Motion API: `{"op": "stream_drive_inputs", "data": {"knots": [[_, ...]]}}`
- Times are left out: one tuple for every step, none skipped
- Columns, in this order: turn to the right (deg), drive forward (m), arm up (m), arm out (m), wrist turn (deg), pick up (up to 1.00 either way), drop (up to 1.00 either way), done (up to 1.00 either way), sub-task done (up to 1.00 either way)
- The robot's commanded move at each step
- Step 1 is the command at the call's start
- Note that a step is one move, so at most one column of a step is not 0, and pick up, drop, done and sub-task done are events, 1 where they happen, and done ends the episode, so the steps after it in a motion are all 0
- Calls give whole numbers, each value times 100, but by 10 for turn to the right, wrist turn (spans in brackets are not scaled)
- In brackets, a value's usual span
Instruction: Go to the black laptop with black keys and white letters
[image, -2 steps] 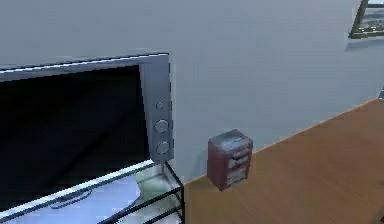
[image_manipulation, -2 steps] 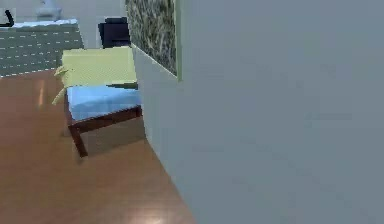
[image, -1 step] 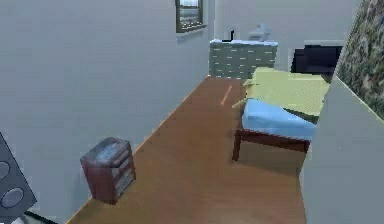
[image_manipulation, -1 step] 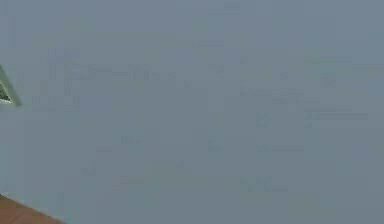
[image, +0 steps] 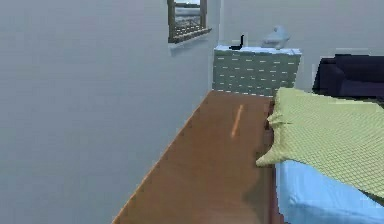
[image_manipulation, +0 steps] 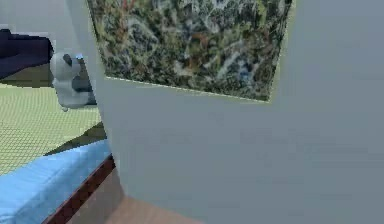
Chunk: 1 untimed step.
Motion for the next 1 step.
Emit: {"op": "stream_drive_inputs", "data": {"knots": [[0, 70, 0, 0, 0, 0, 0, 0, 0]]}}
